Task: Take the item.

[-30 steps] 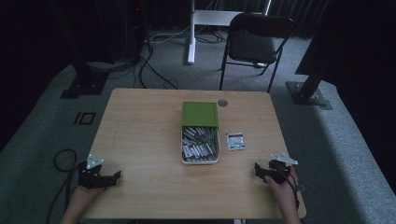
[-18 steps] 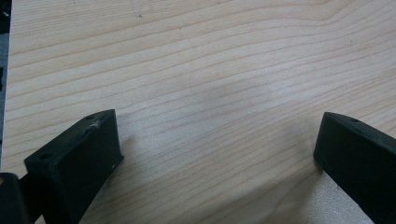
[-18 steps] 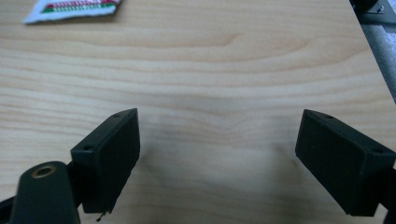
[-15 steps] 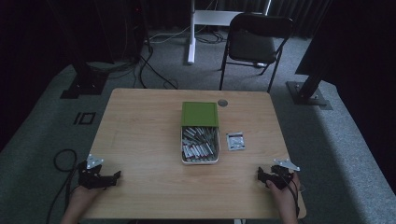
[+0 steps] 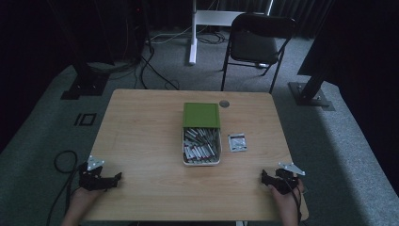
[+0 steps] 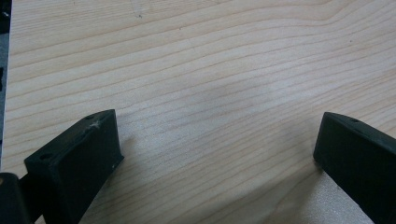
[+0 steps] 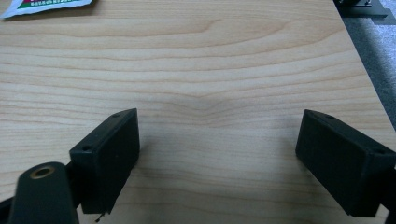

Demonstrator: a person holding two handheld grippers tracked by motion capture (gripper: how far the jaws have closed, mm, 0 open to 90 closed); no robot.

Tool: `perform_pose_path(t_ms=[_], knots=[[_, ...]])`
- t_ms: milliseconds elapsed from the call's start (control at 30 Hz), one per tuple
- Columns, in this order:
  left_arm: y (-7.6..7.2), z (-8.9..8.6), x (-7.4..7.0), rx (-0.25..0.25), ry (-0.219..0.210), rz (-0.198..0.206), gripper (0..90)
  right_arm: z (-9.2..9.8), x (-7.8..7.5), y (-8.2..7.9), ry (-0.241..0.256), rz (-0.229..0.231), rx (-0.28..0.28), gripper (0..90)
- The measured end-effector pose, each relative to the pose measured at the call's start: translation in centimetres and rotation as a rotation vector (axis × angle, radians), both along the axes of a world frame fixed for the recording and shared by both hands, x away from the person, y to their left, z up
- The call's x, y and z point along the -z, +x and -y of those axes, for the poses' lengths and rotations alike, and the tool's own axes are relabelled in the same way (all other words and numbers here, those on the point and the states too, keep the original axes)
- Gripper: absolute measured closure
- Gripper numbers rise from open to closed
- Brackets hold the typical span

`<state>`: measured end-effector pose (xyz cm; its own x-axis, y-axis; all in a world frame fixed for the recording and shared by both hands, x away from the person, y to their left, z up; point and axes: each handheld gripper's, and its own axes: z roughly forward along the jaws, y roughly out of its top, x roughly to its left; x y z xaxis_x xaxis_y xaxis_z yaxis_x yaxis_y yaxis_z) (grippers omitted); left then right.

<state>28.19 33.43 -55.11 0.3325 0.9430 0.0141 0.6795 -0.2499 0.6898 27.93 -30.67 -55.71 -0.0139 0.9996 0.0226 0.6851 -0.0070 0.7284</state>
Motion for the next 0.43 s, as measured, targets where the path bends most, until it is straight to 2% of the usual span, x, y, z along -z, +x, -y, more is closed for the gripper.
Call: perform_pose_path(t_ms=[433], knots=[[0.01,0.0,-0.01,0.0,0.0,-0.001,1.4,-0.01,0.0,0.02,-0.001,-0.001,-0.001,13.2]])
